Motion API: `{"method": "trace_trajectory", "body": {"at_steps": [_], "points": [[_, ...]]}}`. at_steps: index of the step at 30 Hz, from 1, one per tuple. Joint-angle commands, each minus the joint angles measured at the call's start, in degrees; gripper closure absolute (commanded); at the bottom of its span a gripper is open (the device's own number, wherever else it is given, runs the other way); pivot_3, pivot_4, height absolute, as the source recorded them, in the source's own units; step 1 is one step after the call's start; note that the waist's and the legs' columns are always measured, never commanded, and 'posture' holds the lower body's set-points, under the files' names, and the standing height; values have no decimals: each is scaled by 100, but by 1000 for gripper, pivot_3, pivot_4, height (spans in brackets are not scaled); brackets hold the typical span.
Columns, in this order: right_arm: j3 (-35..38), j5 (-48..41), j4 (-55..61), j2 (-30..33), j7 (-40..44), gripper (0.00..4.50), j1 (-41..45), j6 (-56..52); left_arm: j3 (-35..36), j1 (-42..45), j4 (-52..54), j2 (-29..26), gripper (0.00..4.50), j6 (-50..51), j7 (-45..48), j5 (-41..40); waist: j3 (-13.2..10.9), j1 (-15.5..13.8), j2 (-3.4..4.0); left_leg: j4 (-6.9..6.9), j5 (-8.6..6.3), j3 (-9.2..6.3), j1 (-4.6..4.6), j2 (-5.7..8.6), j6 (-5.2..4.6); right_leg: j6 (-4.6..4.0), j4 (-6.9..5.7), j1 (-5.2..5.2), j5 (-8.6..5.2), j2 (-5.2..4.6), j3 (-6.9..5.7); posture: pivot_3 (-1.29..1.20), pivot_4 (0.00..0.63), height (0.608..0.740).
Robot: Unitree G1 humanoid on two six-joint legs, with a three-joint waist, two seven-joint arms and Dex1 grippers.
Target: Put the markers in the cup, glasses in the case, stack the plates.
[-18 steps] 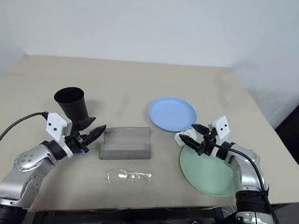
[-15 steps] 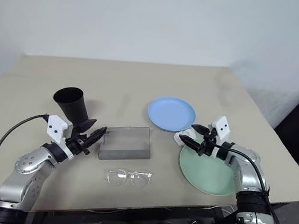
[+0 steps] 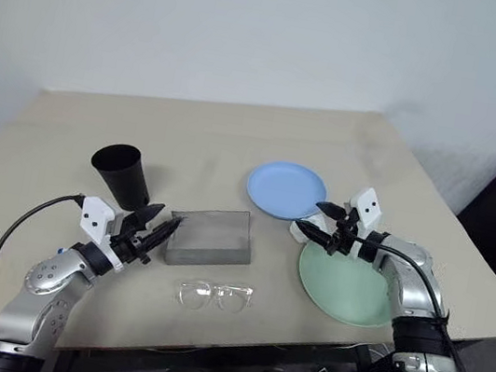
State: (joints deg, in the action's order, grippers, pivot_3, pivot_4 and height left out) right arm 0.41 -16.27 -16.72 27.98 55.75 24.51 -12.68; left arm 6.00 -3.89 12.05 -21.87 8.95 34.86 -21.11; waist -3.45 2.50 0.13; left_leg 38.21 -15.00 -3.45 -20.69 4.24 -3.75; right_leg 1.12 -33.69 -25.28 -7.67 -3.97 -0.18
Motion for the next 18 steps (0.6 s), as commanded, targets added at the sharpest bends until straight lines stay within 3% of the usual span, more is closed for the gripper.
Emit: {"method": "trace_trajectory", "body": {"at_steps": [1,9,18], "points": [[212,-81,337,108,-169,805,-82,-57,95,123,-14,-76,2102,-47,105,-79,-1,1,2,0,0,0,1,0,0,0,0,0,0,0,0,0,0,740],[486,-266,1168,546,-219,805,-694,-491,-49,378,-200,-66,2102,9,347,-116,-4,-7,-1,0,0,0,-3,0,0,-1,3,0,-1,-1,-2,0,0,740],[923,-199,-96,1306,-153,805,-522,-406,-335,477,-69,148,2102,119,370,-121,-9,-1,-9,2,0,7,-2,-3,-1,-2,15,6,-3,-9,-22,0,0,740]]}}
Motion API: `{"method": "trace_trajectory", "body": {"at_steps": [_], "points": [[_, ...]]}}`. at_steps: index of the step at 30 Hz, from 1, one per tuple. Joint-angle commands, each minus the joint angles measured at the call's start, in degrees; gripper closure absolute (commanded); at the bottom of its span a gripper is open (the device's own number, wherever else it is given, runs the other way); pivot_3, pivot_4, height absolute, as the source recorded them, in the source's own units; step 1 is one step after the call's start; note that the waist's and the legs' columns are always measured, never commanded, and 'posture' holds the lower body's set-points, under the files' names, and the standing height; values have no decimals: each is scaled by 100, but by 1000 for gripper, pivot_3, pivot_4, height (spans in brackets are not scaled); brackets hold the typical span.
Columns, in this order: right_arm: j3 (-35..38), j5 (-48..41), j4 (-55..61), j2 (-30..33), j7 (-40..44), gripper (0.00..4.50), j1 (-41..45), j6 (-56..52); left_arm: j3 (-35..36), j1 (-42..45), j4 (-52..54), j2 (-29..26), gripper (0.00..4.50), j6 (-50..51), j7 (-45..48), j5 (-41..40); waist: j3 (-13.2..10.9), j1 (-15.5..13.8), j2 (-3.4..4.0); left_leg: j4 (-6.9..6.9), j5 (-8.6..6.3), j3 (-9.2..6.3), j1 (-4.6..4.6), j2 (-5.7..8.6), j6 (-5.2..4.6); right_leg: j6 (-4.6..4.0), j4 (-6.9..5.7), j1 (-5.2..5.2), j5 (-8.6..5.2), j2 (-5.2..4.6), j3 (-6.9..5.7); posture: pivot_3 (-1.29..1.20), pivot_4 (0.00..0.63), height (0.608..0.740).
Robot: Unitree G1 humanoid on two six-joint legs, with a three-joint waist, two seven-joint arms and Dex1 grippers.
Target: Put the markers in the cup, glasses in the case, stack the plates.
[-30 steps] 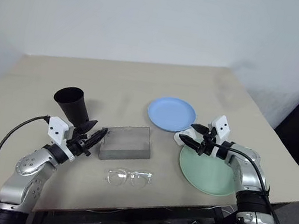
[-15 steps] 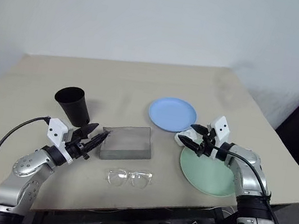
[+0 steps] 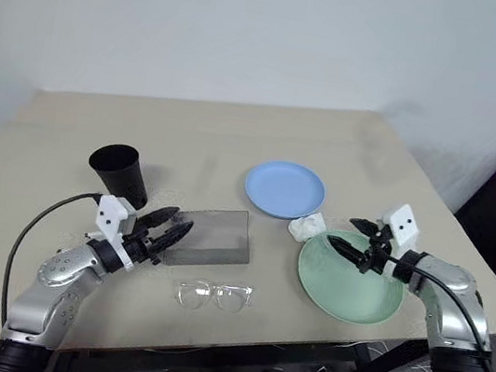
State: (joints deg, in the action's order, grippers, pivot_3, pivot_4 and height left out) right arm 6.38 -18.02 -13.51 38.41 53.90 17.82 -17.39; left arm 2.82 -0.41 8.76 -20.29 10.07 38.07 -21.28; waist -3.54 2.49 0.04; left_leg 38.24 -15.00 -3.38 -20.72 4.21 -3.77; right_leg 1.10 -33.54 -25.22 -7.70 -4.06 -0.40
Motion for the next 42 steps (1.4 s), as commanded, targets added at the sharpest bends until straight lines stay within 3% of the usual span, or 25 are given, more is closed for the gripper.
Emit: {"method": "trace_trajectory", "body": {"at_steps": [1,12,20,23,25,32,39,42], "points": [[349,2,-612,342,64,805,147,100,-43,122,330,-16,2102,57,97,-162,-1,-3,-1,0,0,-1,0,0,0,0,0,0,0,0,-2,0,0,740],[334,100,-2135,566,302,805,578,104,-284,166,677,19,2102,386,311,-341,-6,-77,-3,6,0,31,8,-23,-3,-10,8,31,-6,4,-12,0,0,740],[303,165,-2751,549,483,805,787,25,-291,193,620,43,2102,369,335,-312,-5,-123,3,12,-7,102,12,-90,-15,-9,87,58,-6,2,-59,0,0,740],[232,162,-2774,563,683,1378,822,-159,-293,177,617,36,2075,369,344,-315,-5,-127,3,16,-14,116,14,-90,-27,-9,88,58,-5,1,-49,0,0,740],[214,184,-2829,558,727,1998,876,-272,-305,175,606,40,2075,366,345,-306,-5,-128,3,17,-19,121,16,-90,-33,-8,87,57,-5,1,-45,0,0,740],[170,259,-3115,550,791,1998,1150,-580,-322,177,560,47,2075,352,347,-286,-4,-143,4,17,-23,124,19,-89,-36,-3,87,56,-2,2,-40,0,0,740],[66,346,-3243,565,902,4316,1237,-700,-328,162,551,53,2075,341,335,-277,-4,-141,4,17,-24,125,19,-88,-38,-3,87,56,-1,1,-39,0,0,740],[55,377,-3281,551,910,4482,1269,-693,-329,161,542,55,2075,329,336,-270,-3,-139,4,17,-24,131,22,-91,-39,-2,86,57,-1,2,-38,0,0,740]]}}
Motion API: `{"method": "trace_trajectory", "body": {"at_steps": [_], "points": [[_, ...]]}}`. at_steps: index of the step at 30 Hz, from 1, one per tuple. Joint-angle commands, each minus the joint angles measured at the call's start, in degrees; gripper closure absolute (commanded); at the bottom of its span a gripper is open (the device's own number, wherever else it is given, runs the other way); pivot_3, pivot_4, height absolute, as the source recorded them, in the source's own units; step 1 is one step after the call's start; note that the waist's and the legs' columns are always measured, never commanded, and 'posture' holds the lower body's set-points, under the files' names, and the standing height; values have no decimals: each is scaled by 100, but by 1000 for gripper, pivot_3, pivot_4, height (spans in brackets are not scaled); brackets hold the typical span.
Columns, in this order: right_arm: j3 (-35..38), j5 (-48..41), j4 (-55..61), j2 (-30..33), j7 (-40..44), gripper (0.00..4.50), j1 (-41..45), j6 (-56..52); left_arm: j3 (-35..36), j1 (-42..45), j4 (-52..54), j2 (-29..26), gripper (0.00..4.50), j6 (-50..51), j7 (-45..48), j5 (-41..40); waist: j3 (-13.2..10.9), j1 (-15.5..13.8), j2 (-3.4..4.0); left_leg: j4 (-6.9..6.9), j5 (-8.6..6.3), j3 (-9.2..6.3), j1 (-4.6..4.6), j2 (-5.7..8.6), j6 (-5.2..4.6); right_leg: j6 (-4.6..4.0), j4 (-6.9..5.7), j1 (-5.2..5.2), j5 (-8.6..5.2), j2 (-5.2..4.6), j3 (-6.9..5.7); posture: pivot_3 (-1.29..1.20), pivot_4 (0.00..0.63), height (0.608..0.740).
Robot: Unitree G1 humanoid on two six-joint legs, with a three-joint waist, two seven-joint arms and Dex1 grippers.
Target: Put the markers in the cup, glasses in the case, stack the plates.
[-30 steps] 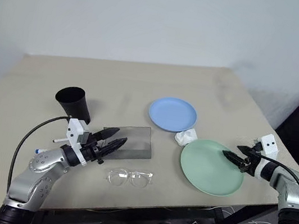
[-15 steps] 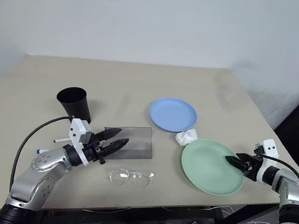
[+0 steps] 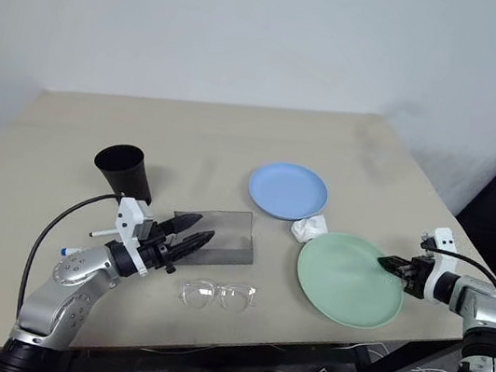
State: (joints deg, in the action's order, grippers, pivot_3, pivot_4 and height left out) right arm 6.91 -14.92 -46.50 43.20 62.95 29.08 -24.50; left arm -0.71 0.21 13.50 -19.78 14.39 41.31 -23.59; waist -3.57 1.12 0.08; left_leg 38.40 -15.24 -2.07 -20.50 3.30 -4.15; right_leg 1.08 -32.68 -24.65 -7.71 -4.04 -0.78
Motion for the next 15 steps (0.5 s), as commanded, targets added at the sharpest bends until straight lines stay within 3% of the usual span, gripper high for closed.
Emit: {"method": "trace_trajectory", "body": {"at_steps": [1,9,15], "points": [[1,79,3,67,5,4482,155,18,24,97,66,5,2075,-107,13,-38,1,-5,1,2,0,0,0,0,0,0,0,0,0,0,0,0,0,740],[117,-81,14,0,237,4482,224,-219,21,98,51,5,2075,-111,26,-37,1,-2,1,13,-1,2,-4,-1,0,2,-1,1,1,0,0,0,0,740],[297,-763,872,-101,962,4482,220,-997,14,116,41,2,2075,-108,32,-34,0,-2,7,13,-2,1,-3,-4,0,3,-3,-1,2,2,-1,0,0,740]]}}
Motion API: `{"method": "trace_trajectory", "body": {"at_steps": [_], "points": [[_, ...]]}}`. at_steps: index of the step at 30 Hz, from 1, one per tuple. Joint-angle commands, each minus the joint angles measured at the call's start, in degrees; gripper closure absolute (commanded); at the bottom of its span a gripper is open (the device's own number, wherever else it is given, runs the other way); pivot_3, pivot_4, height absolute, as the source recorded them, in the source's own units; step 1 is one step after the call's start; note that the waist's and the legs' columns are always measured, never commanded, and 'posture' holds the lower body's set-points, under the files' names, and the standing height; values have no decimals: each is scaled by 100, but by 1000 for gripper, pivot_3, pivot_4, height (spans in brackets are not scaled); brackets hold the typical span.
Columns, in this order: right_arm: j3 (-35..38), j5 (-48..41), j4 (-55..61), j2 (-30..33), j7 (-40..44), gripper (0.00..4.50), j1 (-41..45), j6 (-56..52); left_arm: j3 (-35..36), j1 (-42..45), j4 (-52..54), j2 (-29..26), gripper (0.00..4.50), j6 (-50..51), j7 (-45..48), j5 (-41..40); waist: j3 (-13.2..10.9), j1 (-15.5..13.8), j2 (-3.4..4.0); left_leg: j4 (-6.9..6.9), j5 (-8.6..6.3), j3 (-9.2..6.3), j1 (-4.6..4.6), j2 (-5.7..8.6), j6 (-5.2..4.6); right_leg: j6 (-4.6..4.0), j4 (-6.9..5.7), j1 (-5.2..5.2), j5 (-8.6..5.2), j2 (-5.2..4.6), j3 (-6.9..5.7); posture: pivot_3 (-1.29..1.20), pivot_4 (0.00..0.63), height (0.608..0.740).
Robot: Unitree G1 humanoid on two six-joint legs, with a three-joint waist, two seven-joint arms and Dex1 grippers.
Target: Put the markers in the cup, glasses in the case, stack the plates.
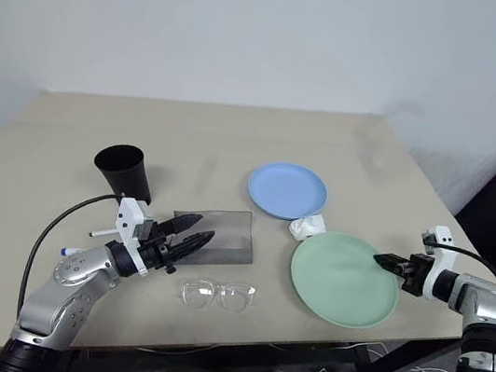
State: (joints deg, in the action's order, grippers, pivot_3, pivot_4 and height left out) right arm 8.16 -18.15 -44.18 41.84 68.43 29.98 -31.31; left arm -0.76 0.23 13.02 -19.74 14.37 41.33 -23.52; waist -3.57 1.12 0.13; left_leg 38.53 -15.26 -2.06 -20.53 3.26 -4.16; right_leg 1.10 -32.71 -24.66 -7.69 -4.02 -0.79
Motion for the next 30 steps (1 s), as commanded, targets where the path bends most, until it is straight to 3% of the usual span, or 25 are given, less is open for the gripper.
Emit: {"method": "trace_trajectory", "body": {"at_steps": [1,5,9,14,18,22,26,30], "points": [[171,-520,806,31,486,4482,112,-424,18,115,87,-4,2075,-106,29,-40,0,-7,3,0,0,0,0,0,0,0,-1,0,0,0,0,0,0,740],[161,-698,1388,-105,394,4482,169,-593,31,130,68,-18,2075,-108,41,-45,0,-8,3,2,-1,-3,-2,1,0,1,-1,-1,0,-2,-1,0,0,740],[145,-480,1358,-466,-338,4482,656,-294,33,161,45,-18,2075,-110,44,-43,0,-1,3,3,-4,-1,-7,-1,2,1,1,-4,0,-4,-3,0,0,740],[197,-137,247,-917,-1615,4482,1766,-123,12,235,-16,-3,2075,-120,47,-29,-1,0,7,8,-3,10,-12,-5,3,6,-10,-44,6,-4,-4,0,0,740],[195,-71,-523,-1162,-1909,4482,2482,108,-18,261,-29,15,2075,-127,40,-22,1,-10,1,7,-3,9,-21,8,2,-17,-7,-60,83,-5,6,0,0,740],[202,216,-1567,-1496,-2776,4482,3251,501,-40,275,-51,26,2075,-141,42,-9,2,-4,2,2,-13,12,-22,8,-16,-44,-9,-69,101,-2,8,0,0,740],[73,681,-2457,-1798,-3881,4482,3729,1100,-54,333,-70,43,2075,-157,18,16,2,6,4,-9,-22,13,-19,9,-15,-56,-8,-76,109,-1,10,0,0,740],[134,865,-2870,-1925,-4250,4482,3895,1515,-39,304,-29,50,2075,-178,-33,35,3,4,4,-23,-23,8,-16,11,-13,-58,-8,-76,111,1,11,0,0,740]]}}
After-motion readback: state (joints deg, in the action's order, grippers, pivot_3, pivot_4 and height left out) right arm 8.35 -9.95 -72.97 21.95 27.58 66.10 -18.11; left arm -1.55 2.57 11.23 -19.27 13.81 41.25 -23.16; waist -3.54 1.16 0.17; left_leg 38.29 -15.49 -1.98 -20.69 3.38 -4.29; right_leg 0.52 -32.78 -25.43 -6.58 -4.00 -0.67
